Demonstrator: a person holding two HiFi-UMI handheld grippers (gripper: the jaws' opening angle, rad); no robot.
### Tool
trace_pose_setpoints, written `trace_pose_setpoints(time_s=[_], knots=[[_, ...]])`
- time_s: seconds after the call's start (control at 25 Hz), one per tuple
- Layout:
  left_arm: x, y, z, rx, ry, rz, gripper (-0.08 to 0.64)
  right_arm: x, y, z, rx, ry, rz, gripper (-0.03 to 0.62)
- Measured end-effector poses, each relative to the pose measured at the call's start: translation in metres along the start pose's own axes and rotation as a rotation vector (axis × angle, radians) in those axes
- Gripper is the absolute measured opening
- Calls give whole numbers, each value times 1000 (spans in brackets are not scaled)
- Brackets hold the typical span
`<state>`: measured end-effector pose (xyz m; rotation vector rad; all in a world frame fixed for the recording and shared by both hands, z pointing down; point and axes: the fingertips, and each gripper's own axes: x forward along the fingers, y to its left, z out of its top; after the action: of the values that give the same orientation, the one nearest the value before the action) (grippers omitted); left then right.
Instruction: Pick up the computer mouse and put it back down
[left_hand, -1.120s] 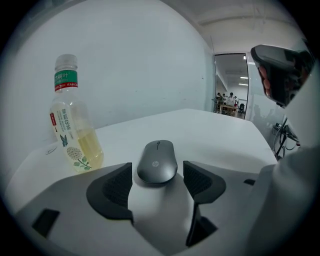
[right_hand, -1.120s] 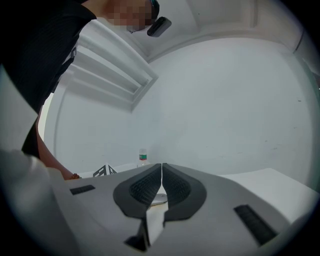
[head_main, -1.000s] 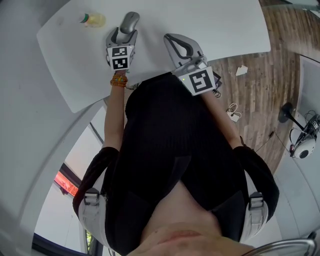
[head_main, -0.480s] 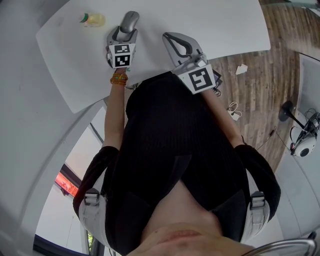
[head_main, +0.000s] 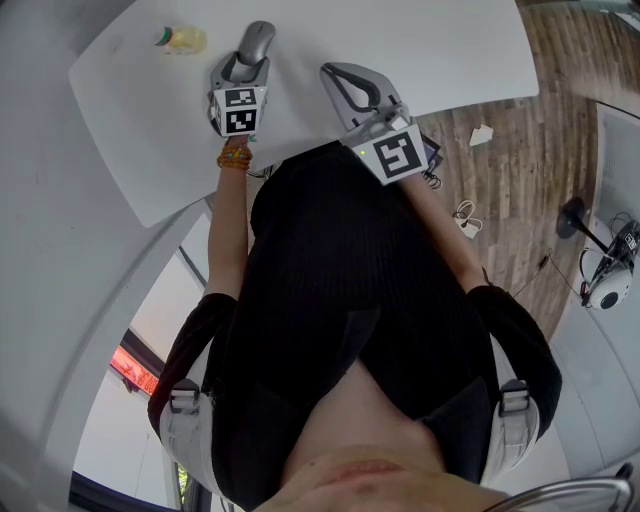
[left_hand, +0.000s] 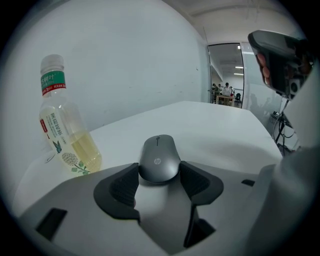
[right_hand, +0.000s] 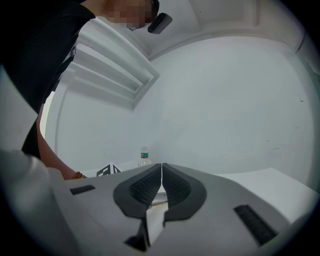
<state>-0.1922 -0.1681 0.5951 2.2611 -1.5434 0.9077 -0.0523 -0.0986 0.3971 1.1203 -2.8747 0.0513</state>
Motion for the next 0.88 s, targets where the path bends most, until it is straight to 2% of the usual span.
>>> trace_pose_setpoints(time_s=[0.28, 0.56, 0.88], knots=[[0, 1, 0, 9, -7, 9, 262, -1, 0, 0, -5, 0, -3, 29], [-3, 0, 4, -18, -37, 4, 261, -3, -2, -1, -1, 4, -10, 29], [-10, -8, 4, 6, -67, -8, 257, -5, 0, -1, -7, 1, -9, 29]])
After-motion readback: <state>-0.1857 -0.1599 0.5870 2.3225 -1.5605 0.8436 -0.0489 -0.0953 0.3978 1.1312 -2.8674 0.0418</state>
